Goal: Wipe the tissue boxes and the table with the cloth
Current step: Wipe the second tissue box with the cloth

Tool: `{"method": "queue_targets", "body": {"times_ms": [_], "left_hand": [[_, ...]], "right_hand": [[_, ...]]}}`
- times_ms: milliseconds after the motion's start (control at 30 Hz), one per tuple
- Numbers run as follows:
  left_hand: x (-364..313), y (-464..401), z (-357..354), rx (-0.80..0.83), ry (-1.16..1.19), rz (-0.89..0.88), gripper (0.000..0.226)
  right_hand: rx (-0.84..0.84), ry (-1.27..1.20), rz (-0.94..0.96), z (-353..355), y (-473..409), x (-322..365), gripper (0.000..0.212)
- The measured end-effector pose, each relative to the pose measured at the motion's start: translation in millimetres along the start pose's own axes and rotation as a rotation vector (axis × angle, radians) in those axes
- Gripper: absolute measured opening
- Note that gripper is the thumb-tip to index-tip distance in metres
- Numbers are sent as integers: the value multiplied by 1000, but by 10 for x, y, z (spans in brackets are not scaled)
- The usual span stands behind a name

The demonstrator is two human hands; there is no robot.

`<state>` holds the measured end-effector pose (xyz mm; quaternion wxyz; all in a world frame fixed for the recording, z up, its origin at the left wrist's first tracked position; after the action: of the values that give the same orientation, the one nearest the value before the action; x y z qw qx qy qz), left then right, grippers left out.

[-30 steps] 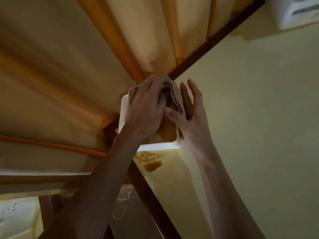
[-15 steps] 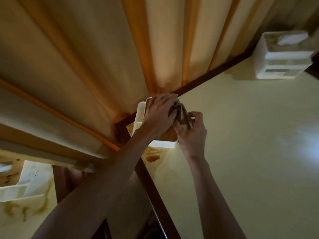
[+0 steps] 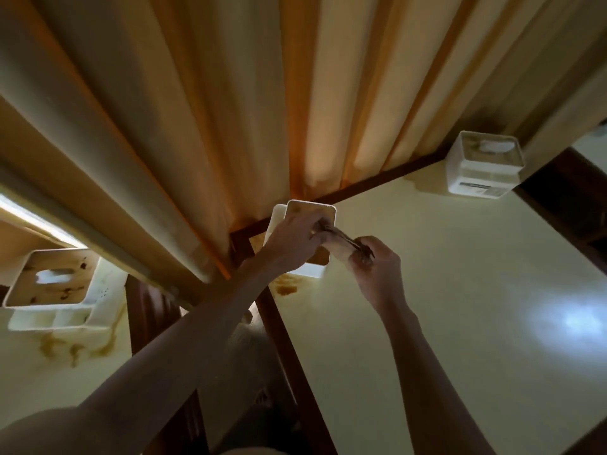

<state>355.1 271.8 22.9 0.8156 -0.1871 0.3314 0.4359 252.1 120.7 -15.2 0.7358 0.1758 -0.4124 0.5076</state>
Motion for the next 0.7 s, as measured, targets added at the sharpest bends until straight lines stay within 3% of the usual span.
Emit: {"method": "queue_targets", "body": {"times_ms": [67,200,367,500,700], "left_hand": [[42,243,8,-6,123,98,12],[60,769,-128,23,231,109,9],[154,1285,-490,47,266,176,7],[413,1584,-823,129,313,344,7],[729,1547,-1069,122,182,407,9]], "right_hand": [[47,8,24,170,128,65,20],[183,62,35,369,559,61,20],[315,43,-107,324,1096,-259,21],[300,68,-265,224,1324,-522,3],[299,178,-313,-186,1216,-672,9]]}}
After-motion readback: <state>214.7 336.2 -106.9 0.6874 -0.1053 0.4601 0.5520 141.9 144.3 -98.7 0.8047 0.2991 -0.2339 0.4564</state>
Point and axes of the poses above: each hand's wrist, its own y-axis away from the middle knuckle, its own z-axis out of the back of the hand, x = y × z, the point moved 4 cm from there along -y, towards the middle knuckle, and after that the axes turned 2 degrees about z, right-handed, at the moved point
